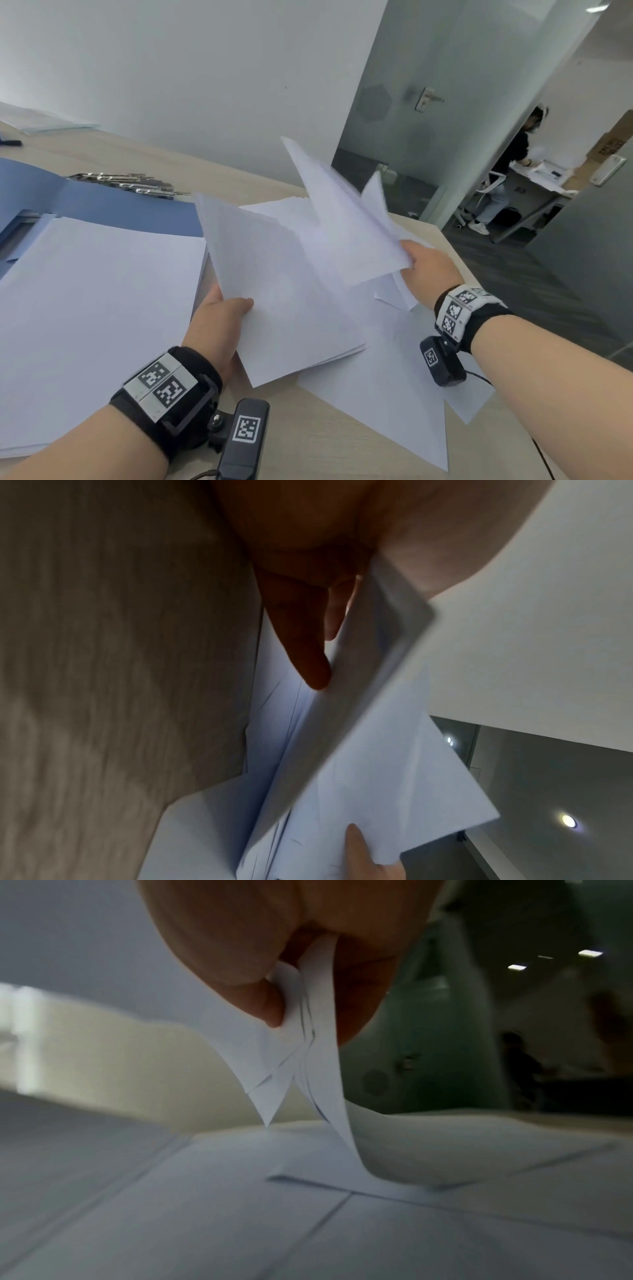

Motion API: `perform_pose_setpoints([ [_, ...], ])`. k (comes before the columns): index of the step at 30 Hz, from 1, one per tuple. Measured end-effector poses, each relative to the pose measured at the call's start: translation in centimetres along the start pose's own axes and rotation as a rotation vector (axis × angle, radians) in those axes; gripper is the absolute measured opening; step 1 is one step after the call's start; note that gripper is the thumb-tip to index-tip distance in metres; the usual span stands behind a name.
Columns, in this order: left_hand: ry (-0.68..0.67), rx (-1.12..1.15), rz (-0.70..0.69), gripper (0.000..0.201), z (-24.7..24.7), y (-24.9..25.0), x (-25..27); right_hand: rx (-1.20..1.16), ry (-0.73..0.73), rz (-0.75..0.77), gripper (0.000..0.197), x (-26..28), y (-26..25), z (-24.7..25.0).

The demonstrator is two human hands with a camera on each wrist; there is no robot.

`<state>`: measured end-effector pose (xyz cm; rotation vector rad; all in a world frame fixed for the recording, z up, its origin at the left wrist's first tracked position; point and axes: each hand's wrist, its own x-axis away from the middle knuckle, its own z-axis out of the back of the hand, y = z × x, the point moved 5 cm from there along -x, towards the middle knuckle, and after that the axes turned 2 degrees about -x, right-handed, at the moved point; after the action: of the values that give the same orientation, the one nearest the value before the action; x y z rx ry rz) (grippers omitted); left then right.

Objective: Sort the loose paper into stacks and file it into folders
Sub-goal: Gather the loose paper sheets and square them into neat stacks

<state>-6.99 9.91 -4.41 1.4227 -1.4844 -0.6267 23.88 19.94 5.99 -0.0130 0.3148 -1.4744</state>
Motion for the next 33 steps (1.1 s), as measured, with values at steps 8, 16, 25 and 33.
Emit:
perform_pose_setpoints([
  [8,-0.027,-0.057,-0.056,0.050,-0.4,1.0,0.8,0.468,-0.403,0.396,0.064,5.7,-5.3,-4.8],
  [16,-0.050,-0.138,-0.073,0.052,0.0,0.4,0.0,0.190,-0.648,0.465,0.065,8.4,-5.7,-5.8],
  [25,-0.076,-0.144,-0.051,0.038,-0.1,0.4,0.0,0.205,-0.497,-0.256,0.083,3.3,2.3,-6.5],
  [33,-0.079,-0.059,0.037,0.019,-0.3,0.3,-0.1,0.190,-0.625,-0.160,0.096,2.4,2.2,-7.1],
])
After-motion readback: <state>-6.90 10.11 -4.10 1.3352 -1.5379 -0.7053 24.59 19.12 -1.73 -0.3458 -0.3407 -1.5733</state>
